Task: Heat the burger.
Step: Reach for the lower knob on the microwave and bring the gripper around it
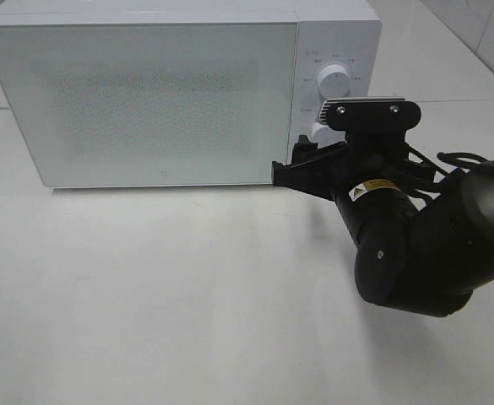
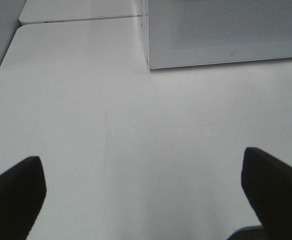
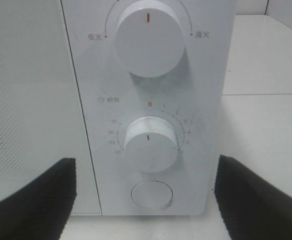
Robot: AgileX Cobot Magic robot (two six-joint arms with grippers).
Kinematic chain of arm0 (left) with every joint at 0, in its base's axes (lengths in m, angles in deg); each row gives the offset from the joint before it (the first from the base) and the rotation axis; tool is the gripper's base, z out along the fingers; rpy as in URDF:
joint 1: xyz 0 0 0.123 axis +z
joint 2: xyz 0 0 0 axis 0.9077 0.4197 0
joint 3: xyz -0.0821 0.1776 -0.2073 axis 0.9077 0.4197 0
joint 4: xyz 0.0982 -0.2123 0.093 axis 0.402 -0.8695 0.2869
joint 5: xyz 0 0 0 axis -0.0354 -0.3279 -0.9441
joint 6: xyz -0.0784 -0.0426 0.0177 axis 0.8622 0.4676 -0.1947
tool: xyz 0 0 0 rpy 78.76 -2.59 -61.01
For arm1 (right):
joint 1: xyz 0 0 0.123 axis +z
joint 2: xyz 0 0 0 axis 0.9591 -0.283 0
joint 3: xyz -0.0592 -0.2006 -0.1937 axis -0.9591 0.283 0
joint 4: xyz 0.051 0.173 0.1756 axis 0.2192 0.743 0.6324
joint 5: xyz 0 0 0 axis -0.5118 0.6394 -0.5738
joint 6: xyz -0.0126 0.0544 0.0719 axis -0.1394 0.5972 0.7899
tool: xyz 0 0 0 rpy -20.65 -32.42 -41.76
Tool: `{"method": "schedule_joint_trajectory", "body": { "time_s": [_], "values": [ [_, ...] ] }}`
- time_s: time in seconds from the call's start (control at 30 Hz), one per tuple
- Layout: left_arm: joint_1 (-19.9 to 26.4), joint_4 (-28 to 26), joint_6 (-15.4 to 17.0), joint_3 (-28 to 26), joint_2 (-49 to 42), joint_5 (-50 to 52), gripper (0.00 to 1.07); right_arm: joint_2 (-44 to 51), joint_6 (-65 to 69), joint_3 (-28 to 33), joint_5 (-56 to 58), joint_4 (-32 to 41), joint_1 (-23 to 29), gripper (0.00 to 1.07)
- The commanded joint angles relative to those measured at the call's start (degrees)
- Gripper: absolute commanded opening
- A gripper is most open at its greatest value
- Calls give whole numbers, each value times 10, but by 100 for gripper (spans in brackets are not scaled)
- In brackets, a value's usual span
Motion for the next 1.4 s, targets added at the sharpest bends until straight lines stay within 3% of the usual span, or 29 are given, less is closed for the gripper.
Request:
{"method": "schedule_joint_trajectory", "body": {
  "time_s": [0.03, 0.47, 1.4],
  "values": [
    [0, -4, 2, 1, -14, 10, 100, -6, -7, -11, -112, 0, 0, 75],
    [0, -4, 2, 1, -11, 10, 100, -34, -6, -38, -111, -34, -40, 75],
    [0, -4, 1, 1, -10, 10, 100, -83, 15, -87, -102, -65, -69, 75]
  ]
}}
